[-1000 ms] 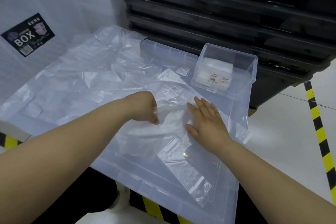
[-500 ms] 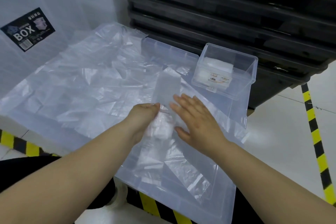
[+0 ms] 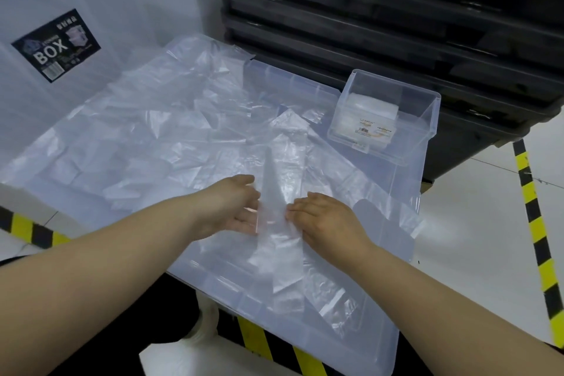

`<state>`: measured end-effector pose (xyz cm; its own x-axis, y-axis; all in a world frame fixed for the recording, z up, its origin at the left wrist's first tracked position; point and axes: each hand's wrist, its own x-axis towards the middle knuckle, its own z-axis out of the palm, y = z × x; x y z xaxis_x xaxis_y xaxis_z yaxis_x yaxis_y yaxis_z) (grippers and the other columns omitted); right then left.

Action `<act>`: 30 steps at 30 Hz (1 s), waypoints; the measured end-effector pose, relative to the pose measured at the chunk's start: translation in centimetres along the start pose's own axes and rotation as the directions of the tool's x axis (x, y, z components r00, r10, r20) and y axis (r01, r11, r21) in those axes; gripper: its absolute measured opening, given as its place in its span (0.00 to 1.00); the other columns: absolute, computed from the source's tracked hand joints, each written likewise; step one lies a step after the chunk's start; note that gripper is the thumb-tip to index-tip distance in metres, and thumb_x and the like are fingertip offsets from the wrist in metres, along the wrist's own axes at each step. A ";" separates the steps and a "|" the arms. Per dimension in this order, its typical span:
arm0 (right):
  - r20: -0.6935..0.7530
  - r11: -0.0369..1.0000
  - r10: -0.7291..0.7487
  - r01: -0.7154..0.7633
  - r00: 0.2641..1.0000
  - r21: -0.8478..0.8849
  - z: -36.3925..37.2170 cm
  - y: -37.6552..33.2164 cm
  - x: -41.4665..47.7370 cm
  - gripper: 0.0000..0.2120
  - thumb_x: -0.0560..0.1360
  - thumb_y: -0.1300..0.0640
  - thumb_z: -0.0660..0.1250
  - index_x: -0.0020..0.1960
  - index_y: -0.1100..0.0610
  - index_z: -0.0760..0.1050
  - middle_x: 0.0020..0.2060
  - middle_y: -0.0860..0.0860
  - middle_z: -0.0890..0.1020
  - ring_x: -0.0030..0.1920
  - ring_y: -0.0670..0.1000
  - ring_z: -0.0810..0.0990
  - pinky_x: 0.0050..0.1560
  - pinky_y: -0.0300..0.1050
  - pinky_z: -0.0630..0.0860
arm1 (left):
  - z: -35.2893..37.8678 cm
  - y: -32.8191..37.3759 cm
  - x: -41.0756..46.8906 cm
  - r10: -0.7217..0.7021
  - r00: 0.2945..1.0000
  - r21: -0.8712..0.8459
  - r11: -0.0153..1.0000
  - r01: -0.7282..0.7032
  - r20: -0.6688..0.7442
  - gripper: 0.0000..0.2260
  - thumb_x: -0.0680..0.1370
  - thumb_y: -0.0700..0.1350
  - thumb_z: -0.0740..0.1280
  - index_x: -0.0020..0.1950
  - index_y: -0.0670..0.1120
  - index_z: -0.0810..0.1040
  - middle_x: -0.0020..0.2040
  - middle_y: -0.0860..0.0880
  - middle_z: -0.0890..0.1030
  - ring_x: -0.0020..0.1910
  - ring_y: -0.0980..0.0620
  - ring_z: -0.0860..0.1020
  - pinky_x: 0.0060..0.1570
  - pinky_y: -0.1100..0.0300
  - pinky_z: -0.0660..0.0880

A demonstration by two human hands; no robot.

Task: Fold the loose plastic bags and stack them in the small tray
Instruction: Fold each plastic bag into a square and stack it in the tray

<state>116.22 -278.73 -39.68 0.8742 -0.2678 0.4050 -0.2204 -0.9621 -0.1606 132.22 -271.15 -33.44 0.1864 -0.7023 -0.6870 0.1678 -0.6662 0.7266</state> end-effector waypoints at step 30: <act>0.189 0.941 0.165 -0.212 0.968 0.265 -0.7 -1.7 -0.5 0.09 0.60 0.65 0.66 0.37 0.56 0.81 0.30 0.47 0.81 0.34 0.45 0.76 0.34 0.33 0.71 | -1.4 -5.6 2.0 0.706 0.558 0.750 0.057 -0.659 0.436 0.15 0.69 0.49 0.59 0.40 0.48 0.85 0.47 0.49 0.84 0.47 0.57 0.78 0.46 0.66 0.74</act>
<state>115.84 -276.95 -39.00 0.8916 -0.4085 0.1953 -0.2782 -0.8345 -0.4756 133.05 -268.47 -38.88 -0.1996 -0.9716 0.1268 -0.8393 0.2363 0.4896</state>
